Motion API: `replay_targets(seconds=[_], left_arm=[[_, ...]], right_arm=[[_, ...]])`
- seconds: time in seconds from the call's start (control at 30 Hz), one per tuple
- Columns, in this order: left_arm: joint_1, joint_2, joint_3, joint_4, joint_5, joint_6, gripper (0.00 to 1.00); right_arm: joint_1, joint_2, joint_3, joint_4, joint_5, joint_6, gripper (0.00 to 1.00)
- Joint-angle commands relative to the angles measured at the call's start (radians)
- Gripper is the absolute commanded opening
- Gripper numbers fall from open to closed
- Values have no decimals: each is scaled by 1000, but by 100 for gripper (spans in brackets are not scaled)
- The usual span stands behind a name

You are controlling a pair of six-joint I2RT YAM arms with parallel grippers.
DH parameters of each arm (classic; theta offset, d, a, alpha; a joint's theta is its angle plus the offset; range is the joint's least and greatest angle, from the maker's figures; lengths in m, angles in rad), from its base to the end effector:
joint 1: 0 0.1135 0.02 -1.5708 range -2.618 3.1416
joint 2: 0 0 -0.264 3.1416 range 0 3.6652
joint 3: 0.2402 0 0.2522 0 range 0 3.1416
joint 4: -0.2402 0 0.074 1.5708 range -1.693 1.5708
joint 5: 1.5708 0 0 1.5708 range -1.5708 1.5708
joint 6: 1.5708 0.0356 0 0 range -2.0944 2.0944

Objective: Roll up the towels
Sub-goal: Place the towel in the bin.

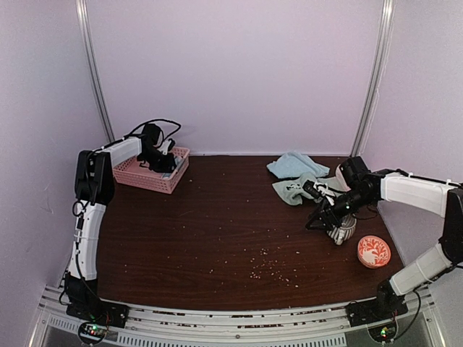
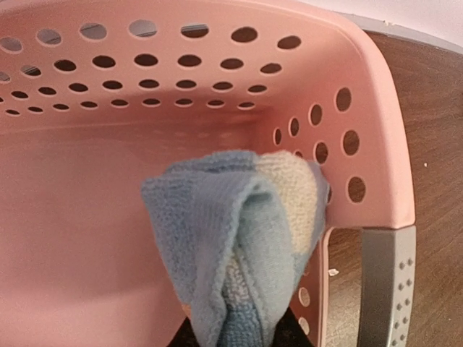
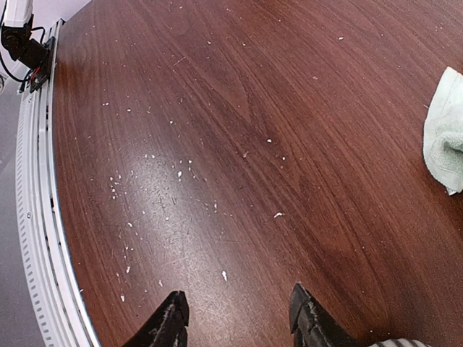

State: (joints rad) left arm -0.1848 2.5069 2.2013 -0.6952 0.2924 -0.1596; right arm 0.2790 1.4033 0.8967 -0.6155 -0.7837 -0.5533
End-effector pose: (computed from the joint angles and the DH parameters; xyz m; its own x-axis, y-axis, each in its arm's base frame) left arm 0.5315 -0.1098 0.1626 -0.8693 0.0077 -0.4942 0.1932 0.9256 -0.3254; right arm 0.2453 0.0964 0.2180 -0.4797 -0.5246 -0.7033 -0.8716 0.3772 0.3132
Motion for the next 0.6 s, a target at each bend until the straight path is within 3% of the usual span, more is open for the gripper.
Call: replay_targets(seconds=[0.0,0.27,0.57], left_arm=[[18,40,5,49,137,2,23],[39,28,-16,55,90,16,48],[40,-65,-95,113,26,34,58]], right_arm=[[-2,10,15,-16,14,-13,49],[-2,13,15,-19,14,-16,49],[-1,32,22,-28,13,-22,49]])
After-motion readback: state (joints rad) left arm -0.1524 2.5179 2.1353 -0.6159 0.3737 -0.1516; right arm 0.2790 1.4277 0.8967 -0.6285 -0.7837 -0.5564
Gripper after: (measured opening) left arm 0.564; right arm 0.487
